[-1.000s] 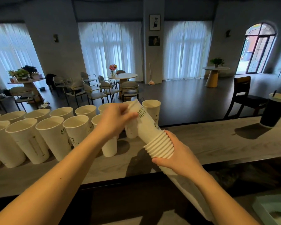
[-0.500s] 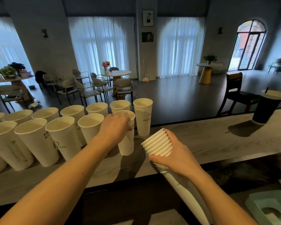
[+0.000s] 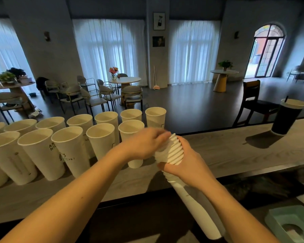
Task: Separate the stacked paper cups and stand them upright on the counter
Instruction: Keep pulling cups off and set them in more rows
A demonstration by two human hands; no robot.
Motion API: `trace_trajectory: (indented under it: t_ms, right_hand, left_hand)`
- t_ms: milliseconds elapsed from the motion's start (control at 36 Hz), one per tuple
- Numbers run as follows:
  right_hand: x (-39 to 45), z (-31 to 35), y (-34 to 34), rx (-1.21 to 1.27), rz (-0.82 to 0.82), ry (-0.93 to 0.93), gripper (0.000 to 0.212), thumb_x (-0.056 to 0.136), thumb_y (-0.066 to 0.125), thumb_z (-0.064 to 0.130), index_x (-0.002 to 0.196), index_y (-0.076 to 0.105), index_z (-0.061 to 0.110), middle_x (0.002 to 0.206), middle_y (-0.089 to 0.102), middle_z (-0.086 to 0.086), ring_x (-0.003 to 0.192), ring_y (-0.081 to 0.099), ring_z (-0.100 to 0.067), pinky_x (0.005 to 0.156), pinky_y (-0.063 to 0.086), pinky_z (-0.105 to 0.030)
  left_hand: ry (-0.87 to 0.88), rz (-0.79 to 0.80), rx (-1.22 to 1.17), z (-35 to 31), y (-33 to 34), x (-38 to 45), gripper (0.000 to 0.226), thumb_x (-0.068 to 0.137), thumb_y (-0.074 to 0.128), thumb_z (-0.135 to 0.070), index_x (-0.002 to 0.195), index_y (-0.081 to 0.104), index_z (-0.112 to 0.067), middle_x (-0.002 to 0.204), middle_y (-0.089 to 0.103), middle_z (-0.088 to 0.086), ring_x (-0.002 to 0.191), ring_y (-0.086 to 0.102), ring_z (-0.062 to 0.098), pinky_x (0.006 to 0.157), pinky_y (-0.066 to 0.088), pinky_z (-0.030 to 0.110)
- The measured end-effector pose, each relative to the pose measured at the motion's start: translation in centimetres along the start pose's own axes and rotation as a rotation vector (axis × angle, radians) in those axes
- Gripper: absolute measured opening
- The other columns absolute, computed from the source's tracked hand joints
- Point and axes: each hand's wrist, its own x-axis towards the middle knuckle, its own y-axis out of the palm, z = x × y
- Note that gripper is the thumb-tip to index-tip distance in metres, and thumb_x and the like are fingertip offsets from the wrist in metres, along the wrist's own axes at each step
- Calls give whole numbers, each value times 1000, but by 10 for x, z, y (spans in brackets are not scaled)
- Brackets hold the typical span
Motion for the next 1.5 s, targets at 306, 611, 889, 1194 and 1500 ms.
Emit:
trace_trajectory:
  t_ms: [306, 611, 889, 1194, 1500]
  right_hand:
    - [1, -4, -8, -59, -40, 17, 103, 57, 81, 68, 143, 29, 46, 122, 58, 16, 105, 60, -9, 85, 58, -43]
    - [-7, -44, -14, -139, -12, 292, 112, 45, 73, 79, 141, 30, 42, 120, 59, 10, 106, 60, -13, 90, 57, -44]
    - [-9, -35, -14, 0, -57, 201, 101, 59, 85, 63, 141, 29, 44, 118, 57, 16, 103, 57, -3, 81, 51, -26]
    - [-17, -18, -15, 48, -95, 141, 94, 61, 87, 61, 135, 30, 51, 119, 59, 15, 106, 59, -5, 87, 55, -33]
    - [-24, 49, 50, 174, 180, -57, 95, 62, 88, 56, 141, 35, 51, 120, 63, 20, 105, 63, 2, 91, 56, -35]
  left_hand:
    - [-93, -102, -227, -3, -5, 8, 7, 84, 73, -27, 90, 73, -23, 84, 71, -7, 80, 64, 7, 70, 52, 26]
    - [1, -376, 319, -5, 7, 49, 19, 90, 66, -31, 104, 66, -17, 102, 67, 10, 90, 65, 26, 82, 56, 40]
    - [-16, -316, 582, 24, 43, 85, 33, 88, 71, -27, 118, 65, -15, 116, 67, 11, 102, 67, 28, 90, 56, 40]
    - [109, -345, 16, -3, 25, 26, 32, 96, 51, -44, 118, 62, -24, 106, 69, -8, 94, 64, 7, 80, 53, 28]
    - [-31, -136, -193, 37, -4, -88, 24, 101, 49, -29, 83, 65, -31, 68, 62, -12, 60, 55, -6, 58, 40, 13]
